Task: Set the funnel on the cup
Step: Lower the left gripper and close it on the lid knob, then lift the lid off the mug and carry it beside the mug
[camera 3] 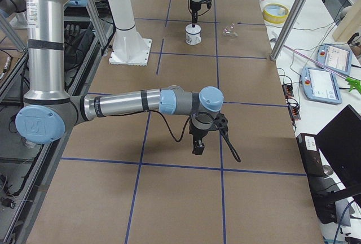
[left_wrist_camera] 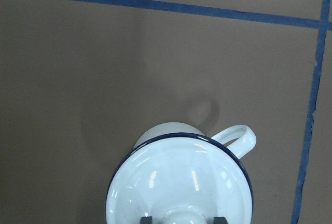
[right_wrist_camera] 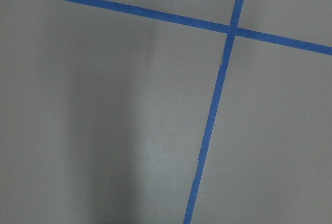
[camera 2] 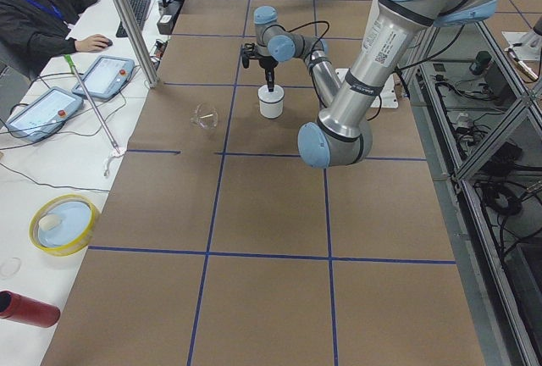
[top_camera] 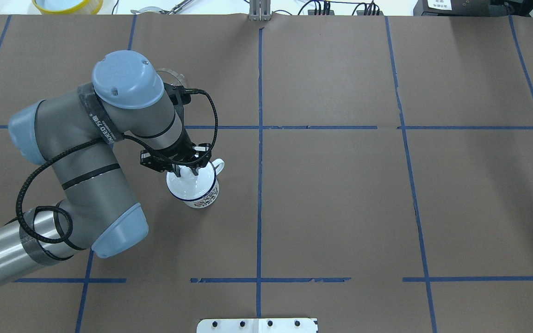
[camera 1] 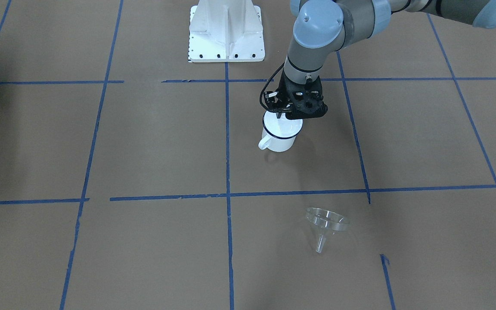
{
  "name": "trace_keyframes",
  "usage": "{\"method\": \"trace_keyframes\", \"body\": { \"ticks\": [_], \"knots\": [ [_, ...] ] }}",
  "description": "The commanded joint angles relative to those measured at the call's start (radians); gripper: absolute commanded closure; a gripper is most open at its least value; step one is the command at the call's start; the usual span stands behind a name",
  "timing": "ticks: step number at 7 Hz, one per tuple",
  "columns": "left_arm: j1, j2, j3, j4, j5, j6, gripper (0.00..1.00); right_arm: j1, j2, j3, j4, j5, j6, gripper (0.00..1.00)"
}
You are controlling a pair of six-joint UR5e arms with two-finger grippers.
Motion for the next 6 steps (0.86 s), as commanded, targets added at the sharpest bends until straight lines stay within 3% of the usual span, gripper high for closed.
{"method": "trace_keyframes", "body": {
  "ticks": [1, 4, 6],
  "knots": [
    [-0.003, 0.002, -0.013, 0.003, 0.000, 0.000, 0.96, 0.000, 0.000, 0.000, 0.000, 0.000, 0.000, 0.00],
    [-0.098, 0.014, -0.129, 0.097, 0.000, 0.009, 1.00, 0.000, 0.000, 0.000, 0.000, 0.000, 0.000, 0.00],
    [-0.196, 0.095, -0.203, 0.111, 0.000, 0.182, 1.00, 0.000, 0.000, 0.000, 0.000, 0.000, 0.000, 0.00]
  ]
}}
